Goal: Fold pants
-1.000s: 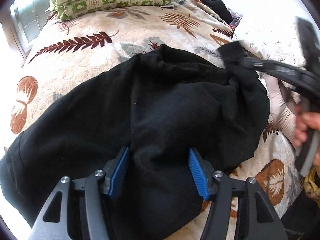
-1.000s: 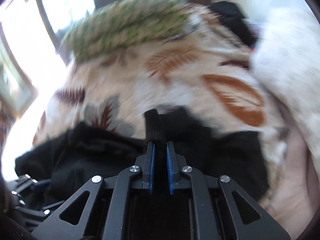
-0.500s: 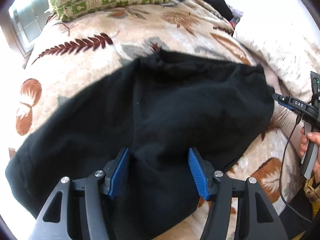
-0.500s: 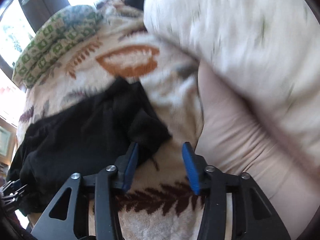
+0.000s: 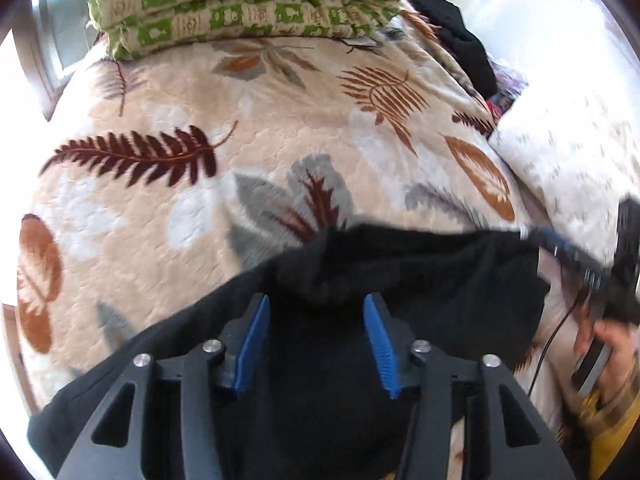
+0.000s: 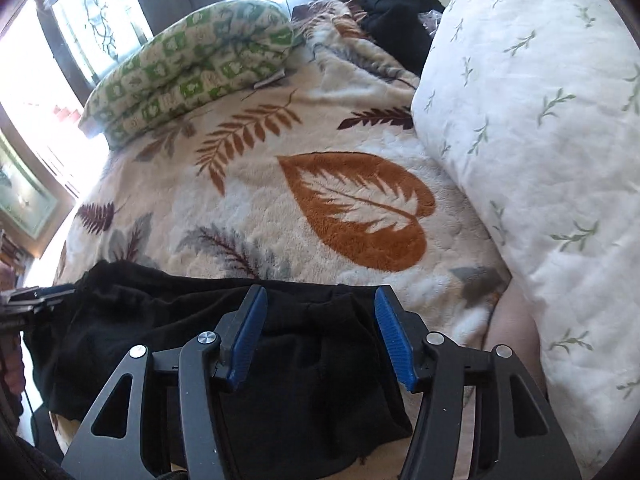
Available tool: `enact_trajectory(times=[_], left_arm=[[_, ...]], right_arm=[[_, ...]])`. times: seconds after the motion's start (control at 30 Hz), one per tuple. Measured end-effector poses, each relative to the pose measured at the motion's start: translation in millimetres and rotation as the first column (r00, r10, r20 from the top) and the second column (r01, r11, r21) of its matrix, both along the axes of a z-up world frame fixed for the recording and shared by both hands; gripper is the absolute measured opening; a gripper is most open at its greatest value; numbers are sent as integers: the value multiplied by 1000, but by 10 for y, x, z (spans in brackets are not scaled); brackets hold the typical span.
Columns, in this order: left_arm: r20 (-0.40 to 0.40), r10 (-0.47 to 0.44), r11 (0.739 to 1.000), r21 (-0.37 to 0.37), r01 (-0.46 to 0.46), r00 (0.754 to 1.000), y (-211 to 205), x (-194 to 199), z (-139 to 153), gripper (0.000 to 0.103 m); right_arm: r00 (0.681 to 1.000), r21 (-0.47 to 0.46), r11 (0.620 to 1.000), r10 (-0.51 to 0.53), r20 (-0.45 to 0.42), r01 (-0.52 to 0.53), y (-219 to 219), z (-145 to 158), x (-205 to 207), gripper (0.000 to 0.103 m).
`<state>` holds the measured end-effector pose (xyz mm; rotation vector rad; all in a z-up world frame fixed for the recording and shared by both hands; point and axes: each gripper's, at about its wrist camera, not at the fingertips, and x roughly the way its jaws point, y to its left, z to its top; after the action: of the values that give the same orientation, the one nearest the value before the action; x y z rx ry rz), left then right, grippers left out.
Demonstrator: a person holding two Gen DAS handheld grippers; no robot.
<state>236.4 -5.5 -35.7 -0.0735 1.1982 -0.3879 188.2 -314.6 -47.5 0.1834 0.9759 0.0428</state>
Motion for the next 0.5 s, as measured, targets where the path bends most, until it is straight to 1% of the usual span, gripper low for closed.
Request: enact_trajectory(times=[0.07,0.1,0.17,0.2,0.23,0.27,0.3,0.43,0.5], left_arm=[[-15,38,999,9,-38,999,-53,119,-47,50],[-24,52,999,15,-52,998,-74,163,-71,50],[-44,74,997,40,-72,996,-116,244,-137,44],[-49,84,995,61,-81,995,-133,273,-171,32],[-45,95,993,80,-92,994,-133,287,-181,20],[-38,106,991,89,-102,994,-121,307,-179,17],[-32,114,991,75,-111,993,-94,311,-164,13],[-18,161,987,26,-161,987,22,357,-98,11],[-12,169,985,35,-169,986,16,384,-112,11]], right_arm=[[1000,3,1000,1,-6,-1,-7,-62,6,55],[1000,5,1000,0,-10,0,-9,-85,1,51],[1000,1,1000,-5,-19,5,-23,-149,7,43],[1000,2,1000,-4,-25,4,-37,-181,13,29],[1000,10,1000,-5,-26,5,-49,-193,12,27],[1000,28,1000,-8,-15,9,-76,-200,1,24],[1000,42,999,-7,-5,7,-97,-190,-15,18],[999,84,996,-25,28,22,-144,-139,-40,16],[999,94,995,-31,37,27,-145,-117,-32,16]])
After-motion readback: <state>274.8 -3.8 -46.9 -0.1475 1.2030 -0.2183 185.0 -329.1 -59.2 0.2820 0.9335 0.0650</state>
